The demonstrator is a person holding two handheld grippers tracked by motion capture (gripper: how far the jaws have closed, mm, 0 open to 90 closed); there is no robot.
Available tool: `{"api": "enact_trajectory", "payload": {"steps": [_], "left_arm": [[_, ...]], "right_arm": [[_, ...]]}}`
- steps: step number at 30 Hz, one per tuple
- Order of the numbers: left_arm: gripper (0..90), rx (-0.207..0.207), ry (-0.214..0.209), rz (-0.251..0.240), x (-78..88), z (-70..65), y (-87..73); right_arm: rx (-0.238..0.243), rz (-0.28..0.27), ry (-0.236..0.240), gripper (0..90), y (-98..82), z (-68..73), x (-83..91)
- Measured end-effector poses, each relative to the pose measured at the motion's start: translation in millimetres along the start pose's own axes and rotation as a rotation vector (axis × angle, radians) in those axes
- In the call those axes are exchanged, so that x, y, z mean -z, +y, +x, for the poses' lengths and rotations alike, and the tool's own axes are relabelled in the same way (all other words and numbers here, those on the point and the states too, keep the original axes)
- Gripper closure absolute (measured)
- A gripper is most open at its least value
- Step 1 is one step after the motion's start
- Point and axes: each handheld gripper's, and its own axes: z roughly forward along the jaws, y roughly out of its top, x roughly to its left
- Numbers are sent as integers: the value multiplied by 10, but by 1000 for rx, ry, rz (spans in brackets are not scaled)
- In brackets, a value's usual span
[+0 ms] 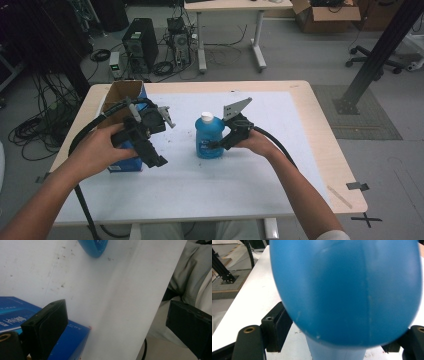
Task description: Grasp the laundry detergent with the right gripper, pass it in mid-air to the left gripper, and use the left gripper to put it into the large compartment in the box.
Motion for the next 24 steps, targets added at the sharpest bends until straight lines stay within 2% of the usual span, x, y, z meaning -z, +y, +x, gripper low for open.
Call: {"api": "enact_trajectory", "payload": {"steps": [6,16,24], "left_arm": [[44,2,1,0,3,-2,-2],[44,-1,2,2,7,-2,3],[45,4,4,-1,12,1,-7]], "right_arm": [[8,-3,1,274,8,-1,7],[20,-16,-2,394,13,-8,29],[22,-19,-1,411,13,-13,33]]}}
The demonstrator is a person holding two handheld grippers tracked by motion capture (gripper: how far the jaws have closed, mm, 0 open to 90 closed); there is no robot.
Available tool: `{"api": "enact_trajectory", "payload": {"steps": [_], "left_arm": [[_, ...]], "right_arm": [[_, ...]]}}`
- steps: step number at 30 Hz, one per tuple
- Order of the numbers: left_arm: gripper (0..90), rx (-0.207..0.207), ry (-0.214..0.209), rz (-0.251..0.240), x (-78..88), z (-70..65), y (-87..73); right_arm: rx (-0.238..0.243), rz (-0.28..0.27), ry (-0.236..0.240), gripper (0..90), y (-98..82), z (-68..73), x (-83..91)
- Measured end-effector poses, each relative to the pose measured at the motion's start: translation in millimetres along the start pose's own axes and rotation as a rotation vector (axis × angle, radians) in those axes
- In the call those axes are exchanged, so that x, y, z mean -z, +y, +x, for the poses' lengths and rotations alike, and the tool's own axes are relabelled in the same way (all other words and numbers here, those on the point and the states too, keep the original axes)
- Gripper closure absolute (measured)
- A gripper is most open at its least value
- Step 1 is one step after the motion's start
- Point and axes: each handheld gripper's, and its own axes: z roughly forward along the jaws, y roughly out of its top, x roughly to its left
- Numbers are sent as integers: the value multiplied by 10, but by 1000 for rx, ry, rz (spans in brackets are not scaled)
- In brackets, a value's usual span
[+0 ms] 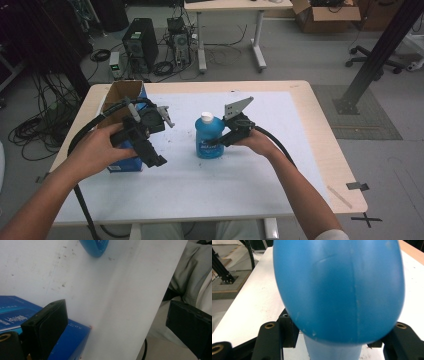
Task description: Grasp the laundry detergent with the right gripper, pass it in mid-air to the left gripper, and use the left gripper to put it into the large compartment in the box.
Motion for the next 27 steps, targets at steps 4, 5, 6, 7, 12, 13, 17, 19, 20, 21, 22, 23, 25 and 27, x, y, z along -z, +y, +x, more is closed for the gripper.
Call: {"api": "enact_trajectory", "payload": {"steps": [4,5,6,7,12,13,17,19,20,21,22,23,25,27], "left_arm": [[45,0,-1,-1,1,2,-1],[45,0,-1,-1,4,1,0],[44,-4,-2,-4,8,2,1],[45,-3,-1,-7,15,1,3],[45,-5,10,-18,82,6,23],[45,-7,14,-20,101,8,30],[44,-16,21,-28,157,3,66],[45,-21,23,-31,189,-2,92],[45,-24,25,-32,203,-4,104],[45,-27,26,-33,214,-5,113],[45,-30,28,-34,229,-7,126],[46,-32,33,-35,243,-9,140],[45,-39,33,-34,275,-8,170],[45,-43,36,-41,319,-8,206]], "right_arm": [[-1,-5,-2,421,0,10,0],[1,-4,-3,422,4,15,0],[6,-1,-5,424,11,21,0],[12,7,-7,425,22,34,3],[33,-12,-12,428,108,92,63],[36,-23,-13,428,131,102,92],[42,-42,-22,428,223,139,222],[47,-39,-28,429,257,160,273],[46,-38,-31,429,271,170,298],[47,-39,-34,429,284,182,323],[48,-39,-37,428,294,192,343],[46,-40,-42,428,305,207,371],[47,-43,-49,428,328,235,426],[49,-42,-57,428,352,262,481]]}}
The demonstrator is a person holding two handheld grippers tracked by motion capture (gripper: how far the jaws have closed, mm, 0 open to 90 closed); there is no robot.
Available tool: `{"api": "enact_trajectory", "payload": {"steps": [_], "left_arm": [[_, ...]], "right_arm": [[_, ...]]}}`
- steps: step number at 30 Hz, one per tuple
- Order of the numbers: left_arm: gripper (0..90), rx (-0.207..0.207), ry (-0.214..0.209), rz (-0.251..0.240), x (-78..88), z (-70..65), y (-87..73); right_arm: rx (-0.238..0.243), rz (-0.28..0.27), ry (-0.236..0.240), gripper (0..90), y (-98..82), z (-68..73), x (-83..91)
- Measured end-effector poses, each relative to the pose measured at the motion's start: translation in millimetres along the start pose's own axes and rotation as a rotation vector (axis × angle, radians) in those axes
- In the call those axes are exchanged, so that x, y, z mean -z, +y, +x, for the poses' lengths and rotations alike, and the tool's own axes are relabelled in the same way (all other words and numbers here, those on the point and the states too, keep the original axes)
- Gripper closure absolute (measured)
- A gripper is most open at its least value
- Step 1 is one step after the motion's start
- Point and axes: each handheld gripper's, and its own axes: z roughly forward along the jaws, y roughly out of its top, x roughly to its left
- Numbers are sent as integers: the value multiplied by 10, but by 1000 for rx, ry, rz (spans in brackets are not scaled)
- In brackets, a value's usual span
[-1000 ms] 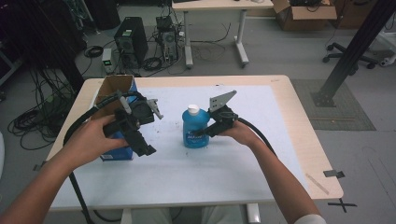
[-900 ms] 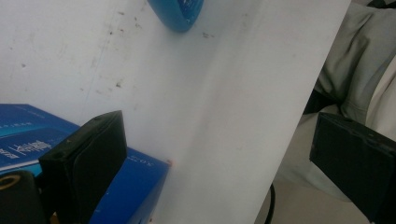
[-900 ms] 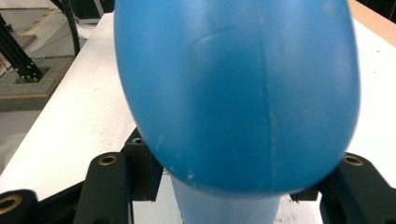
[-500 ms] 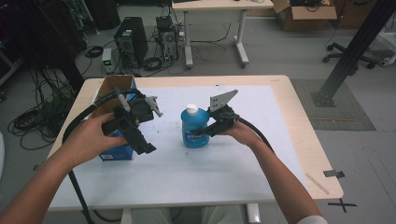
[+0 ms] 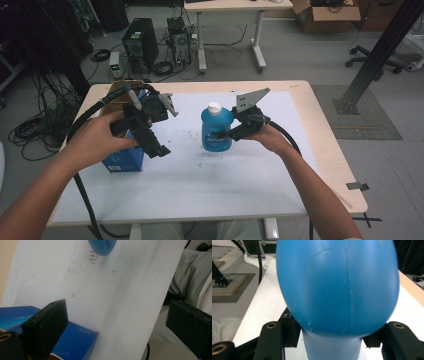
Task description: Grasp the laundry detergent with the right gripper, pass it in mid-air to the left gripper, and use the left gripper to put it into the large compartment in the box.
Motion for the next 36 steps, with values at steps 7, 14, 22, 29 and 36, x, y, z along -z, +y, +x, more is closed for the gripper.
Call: {"api": "enact_trajectory", "payload": {"steps": [7,14,22,29,36], "left_arm": [[45,-33,8,-15,129,11,135],[44,-67,-5,-34,221,22,289],[46,-97,-4,-34,291,-15,420],[45,-114,-5,-37,355,11,523],[45,-139,-7,-40,403,28,620]], "right_arm": [[8,-1,-17,429,111,108,185],[9,7,-22,429,201,224,313],[7,22,-25,429,251,316,413],[3,39,-22,430,253,398,442],[-12,63,-7,431,230,464,416]]}}
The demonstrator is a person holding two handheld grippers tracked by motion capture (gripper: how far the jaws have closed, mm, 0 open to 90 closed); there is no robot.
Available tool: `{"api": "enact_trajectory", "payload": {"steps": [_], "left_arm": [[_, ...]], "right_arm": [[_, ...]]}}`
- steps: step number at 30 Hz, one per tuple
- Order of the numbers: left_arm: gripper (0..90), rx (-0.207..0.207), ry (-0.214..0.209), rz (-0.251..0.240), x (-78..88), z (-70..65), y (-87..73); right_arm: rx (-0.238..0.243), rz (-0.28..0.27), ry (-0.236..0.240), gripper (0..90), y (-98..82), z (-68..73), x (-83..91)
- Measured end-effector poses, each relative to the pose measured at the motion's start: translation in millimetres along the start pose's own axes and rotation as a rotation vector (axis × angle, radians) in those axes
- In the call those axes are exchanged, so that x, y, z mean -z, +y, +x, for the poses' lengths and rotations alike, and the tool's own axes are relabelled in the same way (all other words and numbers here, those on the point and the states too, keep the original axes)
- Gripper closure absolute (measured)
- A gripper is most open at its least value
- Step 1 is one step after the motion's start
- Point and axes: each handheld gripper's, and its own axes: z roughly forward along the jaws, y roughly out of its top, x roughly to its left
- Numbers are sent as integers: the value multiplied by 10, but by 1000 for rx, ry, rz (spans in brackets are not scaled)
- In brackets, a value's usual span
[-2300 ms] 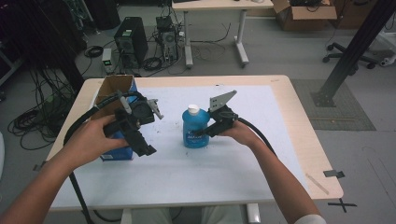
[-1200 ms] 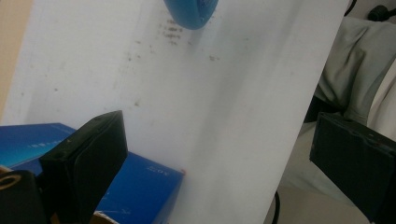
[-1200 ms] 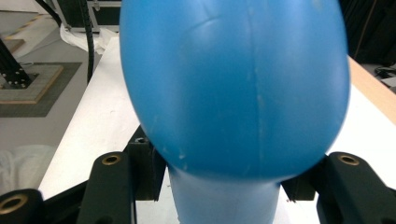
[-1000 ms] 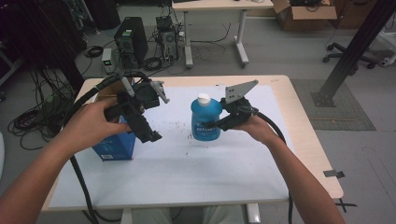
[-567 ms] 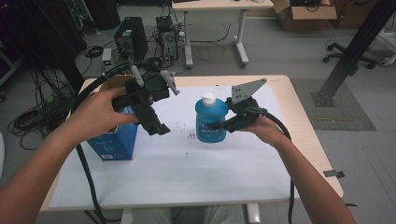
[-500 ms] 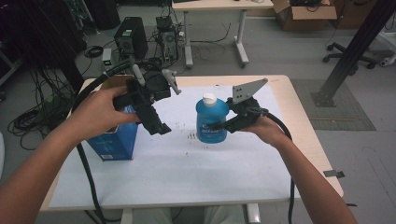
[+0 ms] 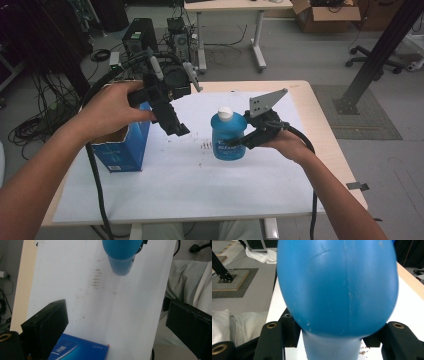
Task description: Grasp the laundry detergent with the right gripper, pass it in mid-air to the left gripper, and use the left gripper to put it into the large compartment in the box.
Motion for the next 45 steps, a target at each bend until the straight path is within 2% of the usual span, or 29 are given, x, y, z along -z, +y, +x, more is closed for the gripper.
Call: {"api": "enact_trajectory", "payload": {"steps": [5,8,15,22,35,45], "left_arm": [[45,-20,-5,-8,0,7,57],[46,-35,-14,5,-26,14,83],[46,-49,-25,6,-46,19,130],[45,-77,-51,13,-58,13,216],[45,-126,-82,46,-177,-36,334],[45,-143,-90,72,-236,-65,359]], "right_arm": [[1,9,9,431,-14,42,-38],[0,12,16,431,-19,67,-66],[3,19,31,432,-16,110,-132],[7,15,41,432,2,148,-225],[29,14,78,433,105,168,-391],[34,21,96,433,155,152,-480]]}}
